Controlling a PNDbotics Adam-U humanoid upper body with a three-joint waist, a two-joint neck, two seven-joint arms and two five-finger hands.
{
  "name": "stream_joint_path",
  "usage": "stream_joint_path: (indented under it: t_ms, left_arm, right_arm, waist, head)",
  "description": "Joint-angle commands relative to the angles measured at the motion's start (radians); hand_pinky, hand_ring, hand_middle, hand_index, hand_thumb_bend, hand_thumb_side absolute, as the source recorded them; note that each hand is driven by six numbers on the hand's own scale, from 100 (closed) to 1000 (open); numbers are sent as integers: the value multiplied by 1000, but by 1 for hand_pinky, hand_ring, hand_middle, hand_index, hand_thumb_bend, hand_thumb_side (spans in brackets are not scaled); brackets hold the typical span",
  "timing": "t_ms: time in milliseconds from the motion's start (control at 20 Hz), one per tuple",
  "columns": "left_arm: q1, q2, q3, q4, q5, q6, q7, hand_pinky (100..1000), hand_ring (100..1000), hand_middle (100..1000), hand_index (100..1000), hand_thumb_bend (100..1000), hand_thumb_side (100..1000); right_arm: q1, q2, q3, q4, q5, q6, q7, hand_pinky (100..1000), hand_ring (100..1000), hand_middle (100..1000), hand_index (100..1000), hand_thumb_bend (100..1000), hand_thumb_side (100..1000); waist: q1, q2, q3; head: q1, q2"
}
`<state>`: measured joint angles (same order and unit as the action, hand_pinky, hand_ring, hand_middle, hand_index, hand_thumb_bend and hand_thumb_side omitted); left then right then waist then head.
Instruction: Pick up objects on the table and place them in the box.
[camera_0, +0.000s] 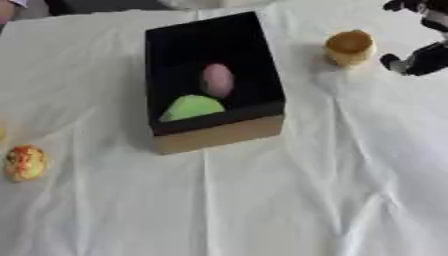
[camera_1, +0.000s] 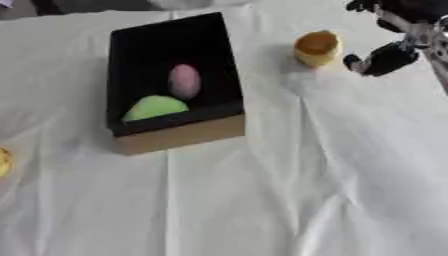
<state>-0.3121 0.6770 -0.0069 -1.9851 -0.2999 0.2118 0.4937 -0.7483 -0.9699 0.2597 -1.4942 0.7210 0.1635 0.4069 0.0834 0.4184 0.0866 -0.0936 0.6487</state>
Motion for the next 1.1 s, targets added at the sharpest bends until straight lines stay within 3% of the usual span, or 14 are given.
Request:
stream_joint_path:
  t_ms: [50, 100, 200, 1100]
  left_arm:
    - [-11, 16, 10, -15, 6, -1, 0, 674, 817, 783, 808, 895, 608]
    - [-12, 15, 10, -15, 8, -1, 0, 674, 817, 783, 808, 894, 624]
    - [-12, 15, 10, -15, 10, -1, 0, 674, 817, 783, 808, 893, 623]
    - [-14, 12, 11, -15, 30, -2, 1, 673, 818, 784, 808, 892, 613]
  right_arm:
    - [-23, -7, -4, 39, 13, -9, -16, 869, 933, 873, 954, 332, 261]
    - [-26, -2, -3, 54, 16, -13, -17, 869, 933, 873, 954, 290, 309]
    - [-32, 7, -2, 76, 20, -20, -22, 869, 933, 873, 955, 285, 313]
    - [-102, 37, 4, 100, 23, -34, -50, 865, 928, 867, 953, 266, 298]
  waist:
    - [9, 0, 2]
    - [11, 3, 2]
    - [14, 10, 3]
    - [30, 53, 4]
  head:
    - [-5, -14]
    - [-7, -13]
    - [-9, -11]
    - [-14, -15]
